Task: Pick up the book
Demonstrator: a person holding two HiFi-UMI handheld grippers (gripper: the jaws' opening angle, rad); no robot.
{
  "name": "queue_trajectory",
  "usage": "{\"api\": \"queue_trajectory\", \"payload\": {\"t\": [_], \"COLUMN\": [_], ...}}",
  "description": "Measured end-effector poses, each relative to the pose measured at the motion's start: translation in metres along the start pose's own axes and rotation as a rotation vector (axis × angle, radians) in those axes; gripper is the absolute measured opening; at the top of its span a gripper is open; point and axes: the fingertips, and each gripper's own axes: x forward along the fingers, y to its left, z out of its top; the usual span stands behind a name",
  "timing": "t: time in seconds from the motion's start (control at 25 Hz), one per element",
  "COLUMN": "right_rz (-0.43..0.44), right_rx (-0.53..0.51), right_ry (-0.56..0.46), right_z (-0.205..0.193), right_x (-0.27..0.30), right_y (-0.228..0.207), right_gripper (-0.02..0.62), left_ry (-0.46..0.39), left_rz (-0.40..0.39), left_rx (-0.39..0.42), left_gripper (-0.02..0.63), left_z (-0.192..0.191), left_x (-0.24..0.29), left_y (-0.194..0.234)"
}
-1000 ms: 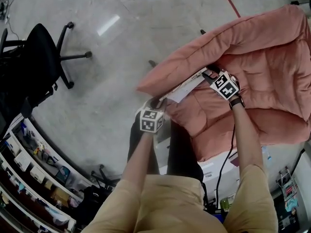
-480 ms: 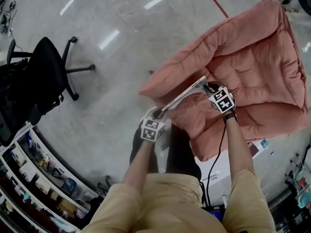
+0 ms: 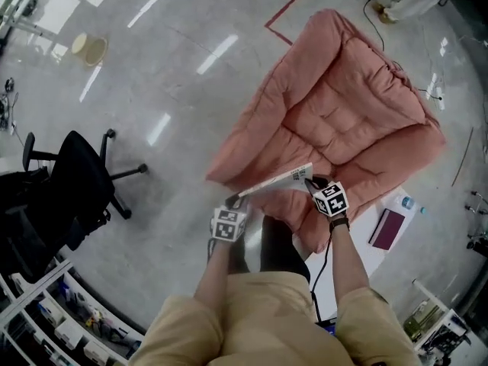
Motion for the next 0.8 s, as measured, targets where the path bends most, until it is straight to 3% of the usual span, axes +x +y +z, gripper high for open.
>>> {"api": "queue_trajectory", "payload": {"t": [0.2, 0.36, 0.68, 0.8], "right_rz": [-0.103, -0.232, -0.479, -0.522], "right_rx": [0.214, 0.356, 0.455, 0.488], "right_ry": [-0.111, -0.276, -0.550, -0.661], "right_z": [-0.038, -0.038, -0.019, -0.012], "right_x": [-0.072, -0.138, -0.282, -0.336], "right_y": [0.021, 0.036, 0.040, 0.048], "right_gripper": [0.052, 0.051, 0.051, 0.051], "left_ry": [0.011, -0.055, -0.244, -0.328], "left_rz": [-0.076, -0.108, -0.251, -0.285], "left_rx": [0.156, 0.212, 0.456, 0.541], "left_gripper": [0.059, 0.063, 0.063, 0.063], "left_z": [0.027, 0.081, 0.196, 0.239], "left_x": [-0.022, -0.043, -0.101, -0.129], "left_y": [-0.042, -0.072, -0.176, -0.220]}}
